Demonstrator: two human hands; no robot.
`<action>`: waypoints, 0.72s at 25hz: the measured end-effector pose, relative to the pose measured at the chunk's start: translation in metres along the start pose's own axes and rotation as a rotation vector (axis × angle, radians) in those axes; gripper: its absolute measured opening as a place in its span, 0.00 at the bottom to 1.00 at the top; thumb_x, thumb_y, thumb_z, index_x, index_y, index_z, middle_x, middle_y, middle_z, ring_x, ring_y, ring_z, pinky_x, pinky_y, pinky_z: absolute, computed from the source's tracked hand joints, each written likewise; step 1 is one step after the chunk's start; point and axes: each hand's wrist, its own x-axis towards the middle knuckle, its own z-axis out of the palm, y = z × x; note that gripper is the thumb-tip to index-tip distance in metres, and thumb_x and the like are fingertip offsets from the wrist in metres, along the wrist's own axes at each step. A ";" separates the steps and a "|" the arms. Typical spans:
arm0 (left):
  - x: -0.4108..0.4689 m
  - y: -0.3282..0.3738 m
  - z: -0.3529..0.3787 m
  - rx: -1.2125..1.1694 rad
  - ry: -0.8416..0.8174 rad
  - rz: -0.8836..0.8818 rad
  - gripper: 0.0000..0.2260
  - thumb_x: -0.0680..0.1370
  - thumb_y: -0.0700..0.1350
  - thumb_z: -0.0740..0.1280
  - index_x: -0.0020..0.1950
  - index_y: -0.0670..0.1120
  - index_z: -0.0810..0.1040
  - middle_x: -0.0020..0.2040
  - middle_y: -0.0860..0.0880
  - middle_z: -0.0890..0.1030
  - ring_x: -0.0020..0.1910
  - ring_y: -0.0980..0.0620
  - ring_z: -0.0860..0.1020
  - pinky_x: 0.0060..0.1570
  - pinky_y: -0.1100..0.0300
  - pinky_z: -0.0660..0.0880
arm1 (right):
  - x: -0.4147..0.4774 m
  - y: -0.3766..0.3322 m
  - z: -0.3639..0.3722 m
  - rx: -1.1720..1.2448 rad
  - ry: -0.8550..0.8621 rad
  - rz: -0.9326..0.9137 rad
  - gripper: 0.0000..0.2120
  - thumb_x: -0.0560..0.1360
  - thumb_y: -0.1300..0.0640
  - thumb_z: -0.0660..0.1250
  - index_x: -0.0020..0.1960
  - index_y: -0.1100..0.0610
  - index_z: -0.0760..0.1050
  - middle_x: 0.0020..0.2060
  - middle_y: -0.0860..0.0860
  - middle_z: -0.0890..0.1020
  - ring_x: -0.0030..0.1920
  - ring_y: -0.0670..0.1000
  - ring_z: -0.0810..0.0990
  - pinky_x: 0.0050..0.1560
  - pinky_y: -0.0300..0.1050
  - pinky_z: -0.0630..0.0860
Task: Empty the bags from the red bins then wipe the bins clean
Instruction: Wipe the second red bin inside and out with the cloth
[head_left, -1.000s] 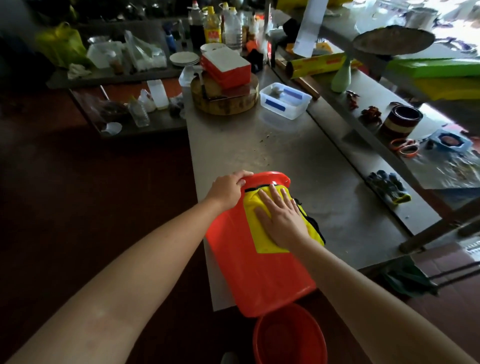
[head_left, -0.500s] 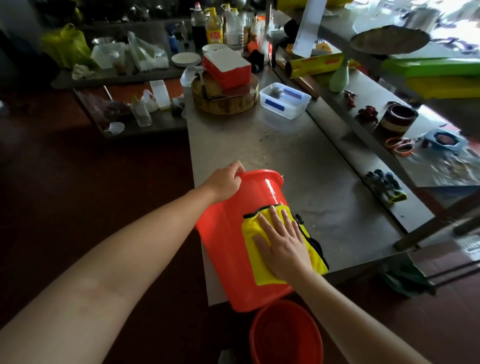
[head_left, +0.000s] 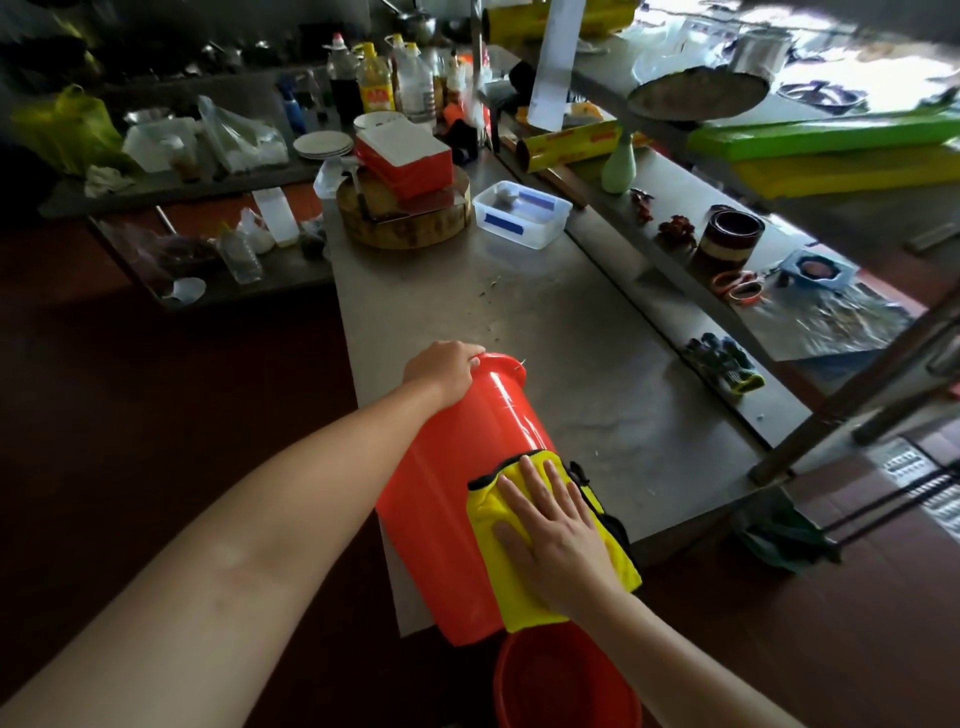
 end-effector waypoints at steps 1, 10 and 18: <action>-0.002 -0.003 -0.001 -0.034 0.014 -0.004 0.15 0.82 0.49 0.61 0.68 0.56 0.78 0.66 0.47 0.80 0.64 0.42 0.77 0.62 0.50 0.75 | 0.003 -0.002 -0.001 0.000 -0.003 0.001 0.32 0.78 0.27 0.33 0.80 0.34 0.46 0.80 0.41 0.39 0.79 0.48 0.31 0.80 0.52 0.37; -0.016 -0.014 -0.006 -0.499 0.064 0.021 0.14 0.82 0.43 0.66 0.67 0.50 0.80 0.66 0.50 0.80 0.66 0.53 0.76 0.64 0.68 0.67 | 0.106 -0.002 -0.042 -0.116 0.062 -0.023 0.38 0.76 0.28 0.32 0.81 0.39 0.50 0.82 0.46 0.43 0.81 0.54 0.38 0.80 0.57 0.44; -0.023 -0.041 -0.007 -0.605 -0.007 -0.089 0.15 0.82 0.42 0.65 0.69 0.50 0.79 0.67 0.51 0.79 0.67 0.54 0.75 0.67 0.66 0.66 | 0.121 -0.013 -0.027 -0.201 0.038 -0.052 0.31 0.80 0.31 0.39 0.81 0.39 0.51 0.82 0.45 0.45 0.81 0.54 0.39 0.80 0.58 0.45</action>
